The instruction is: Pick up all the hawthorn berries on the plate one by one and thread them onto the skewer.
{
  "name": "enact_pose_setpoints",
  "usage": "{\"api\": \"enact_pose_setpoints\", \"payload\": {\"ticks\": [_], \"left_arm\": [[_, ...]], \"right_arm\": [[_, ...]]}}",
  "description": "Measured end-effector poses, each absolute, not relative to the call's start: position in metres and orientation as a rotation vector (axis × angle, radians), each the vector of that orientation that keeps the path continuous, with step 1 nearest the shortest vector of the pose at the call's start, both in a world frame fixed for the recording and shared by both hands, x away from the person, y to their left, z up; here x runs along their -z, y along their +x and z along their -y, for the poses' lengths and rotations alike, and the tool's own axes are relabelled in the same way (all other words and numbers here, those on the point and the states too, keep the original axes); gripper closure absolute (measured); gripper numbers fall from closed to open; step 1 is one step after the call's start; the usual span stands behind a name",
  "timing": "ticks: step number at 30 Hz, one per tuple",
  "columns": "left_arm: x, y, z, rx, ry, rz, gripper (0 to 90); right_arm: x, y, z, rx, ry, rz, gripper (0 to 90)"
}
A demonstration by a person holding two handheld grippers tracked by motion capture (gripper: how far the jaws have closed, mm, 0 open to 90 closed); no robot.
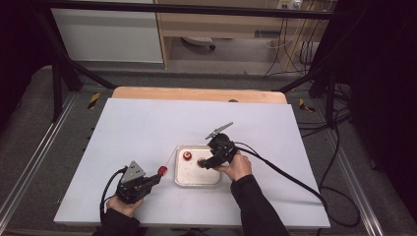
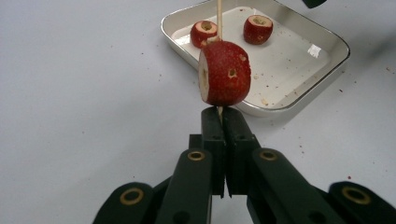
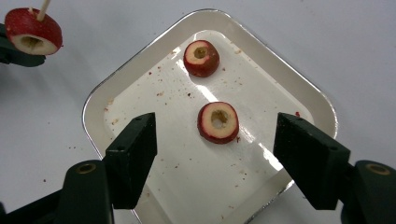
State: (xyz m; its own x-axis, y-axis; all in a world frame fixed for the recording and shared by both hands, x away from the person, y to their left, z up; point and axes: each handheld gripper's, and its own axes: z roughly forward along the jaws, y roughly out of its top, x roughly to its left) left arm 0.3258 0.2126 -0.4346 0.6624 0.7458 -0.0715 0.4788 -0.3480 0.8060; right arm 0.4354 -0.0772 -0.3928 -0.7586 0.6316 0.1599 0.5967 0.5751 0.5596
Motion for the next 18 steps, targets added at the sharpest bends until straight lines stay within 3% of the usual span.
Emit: {"api": "enact_pose_setpoints", "payload": {"ticks": [18], "left_arm": [[0.437, 0.327, -0.212, -0.374, 2.022, -0.953, 88.2]], "right_arm": [[0.411, 0.465, 0.048, -0.698, 1.058, -2.892, 55.5]]}}
